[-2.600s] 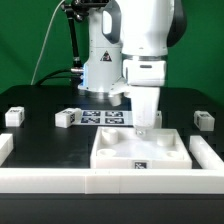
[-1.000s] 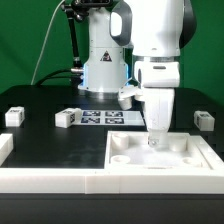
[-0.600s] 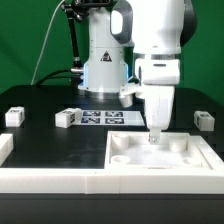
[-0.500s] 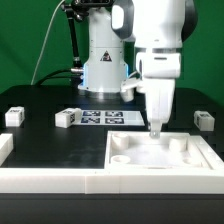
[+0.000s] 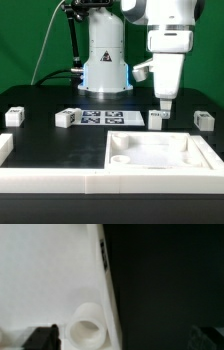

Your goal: Assemble one leg

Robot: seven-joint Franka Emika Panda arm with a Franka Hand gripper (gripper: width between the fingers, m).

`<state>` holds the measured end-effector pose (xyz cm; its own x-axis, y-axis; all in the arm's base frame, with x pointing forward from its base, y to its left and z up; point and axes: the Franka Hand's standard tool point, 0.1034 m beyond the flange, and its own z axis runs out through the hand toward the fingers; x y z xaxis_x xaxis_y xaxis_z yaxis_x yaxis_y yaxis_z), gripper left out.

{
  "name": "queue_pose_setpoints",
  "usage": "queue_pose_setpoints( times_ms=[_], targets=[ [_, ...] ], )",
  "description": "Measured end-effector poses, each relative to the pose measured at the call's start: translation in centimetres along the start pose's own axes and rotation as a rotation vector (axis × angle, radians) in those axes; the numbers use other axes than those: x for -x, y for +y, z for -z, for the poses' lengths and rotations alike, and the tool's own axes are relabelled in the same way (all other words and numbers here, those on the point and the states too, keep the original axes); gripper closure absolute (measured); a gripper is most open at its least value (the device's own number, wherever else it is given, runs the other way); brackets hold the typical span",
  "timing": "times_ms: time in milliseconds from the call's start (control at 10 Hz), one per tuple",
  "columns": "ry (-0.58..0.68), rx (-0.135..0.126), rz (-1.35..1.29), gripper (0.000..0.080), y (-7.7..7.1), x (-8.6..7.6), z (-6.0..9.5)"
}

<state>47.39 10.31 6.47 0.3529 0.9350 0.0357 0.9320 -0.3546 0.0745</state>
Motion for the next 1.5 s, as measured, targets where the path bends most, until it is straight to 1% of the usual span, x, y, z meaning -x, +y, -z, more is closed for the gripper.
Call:
queue_pose_setpoints(
  times_ms=[300, 400, 500, 700, 900, 1000, 1100, 1200, 1300, 1400, 1500],
  targets=[
    [0.007, -0.004, -0.239, 0.015, -0.1, 0.1, -0.1],
    [0.035, -0.014, -0.492, 0.015, -1.0, 0.9, -0.5],
    [0.047, -0.018, -0.649, 0.015, -2.2, 0.6, -0.6],
    [0.051, -0.051, -0.957, 0.015, -4.9, -1.5, -0.9],
    [0.051, -0.08, -1.173, 0.015, -6.8, -3.9, -0.8],
    [0.055, -0.089, -1.248, 0.015, -7.4, -5.0, -0.7],
    [0.058, -0.095, -1.254, 0.015, -8.2, -6.2, -0.6],
    [0.057, -0.099, -1.235, 0.015, -9.0, -7.1, -0.6],
    [0.056, -0.101, -1.225, 0.015, -9.4, -7.4, -0.6],
    [0.047, -0.103, -1.222, 0.015, -9.3, -7.2, -0.7],
    [0.025, -0.111, -1.22, 0.015, -9.3, -7.1, -0.7]
  ],
)
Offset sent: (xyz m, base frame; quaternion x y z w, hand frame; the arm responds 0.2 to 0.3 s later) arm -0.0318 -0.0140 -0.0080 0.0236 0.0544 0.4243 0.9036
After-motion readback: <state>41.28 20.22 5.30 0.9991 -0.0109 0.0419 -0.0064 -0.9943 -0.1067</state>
